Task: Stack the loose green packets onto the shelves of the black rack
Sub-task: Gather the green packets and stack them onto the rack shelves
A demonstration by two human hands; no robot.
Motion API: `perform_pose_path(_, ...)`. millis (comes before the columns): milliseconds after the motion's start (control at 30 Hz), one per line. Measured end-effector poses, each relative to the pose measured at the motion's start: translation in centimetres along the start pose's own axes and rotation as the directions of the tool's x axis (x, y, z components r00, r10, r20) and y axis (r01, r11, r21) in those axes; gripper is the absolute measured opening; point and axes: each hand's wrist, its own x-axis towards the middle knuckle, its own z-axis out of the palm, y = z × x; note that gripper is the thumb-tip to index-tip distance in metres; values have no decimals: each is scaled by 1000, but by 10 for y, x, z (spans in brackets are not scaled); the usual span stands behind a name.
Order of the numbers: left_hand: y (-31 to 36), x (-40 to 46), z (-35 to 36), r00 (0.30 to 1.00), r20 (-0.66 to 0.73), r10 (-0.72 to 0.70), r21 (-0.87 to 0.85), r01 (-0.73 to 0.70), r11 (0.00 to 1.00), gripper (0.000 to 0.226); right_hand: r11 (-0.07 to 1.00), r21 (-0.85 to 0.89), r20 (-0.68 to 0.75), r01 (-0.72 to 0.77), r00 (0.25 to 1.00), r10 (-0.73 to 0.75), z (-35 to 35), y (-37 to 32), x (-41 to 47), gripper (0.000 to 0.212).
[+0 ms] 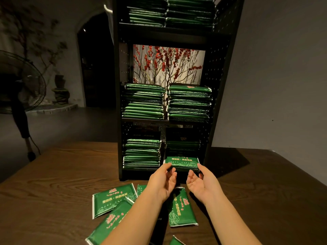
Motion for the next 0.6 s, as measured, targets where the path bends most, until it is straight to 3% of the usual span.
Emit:
perform_pose_path(300, -2, 4, 1, 999, 32, -7, -129, 11, 992, 16, 1000, -28, 38, 11, 999, -10, -2, 0, 3, 14)
perform_pose_path(600, -5, 2, 0, 1000, 26, 9, -102, -7, 995, 27, 997, -71, 64, 39, 997, -35, -3, 0, 3, 13)
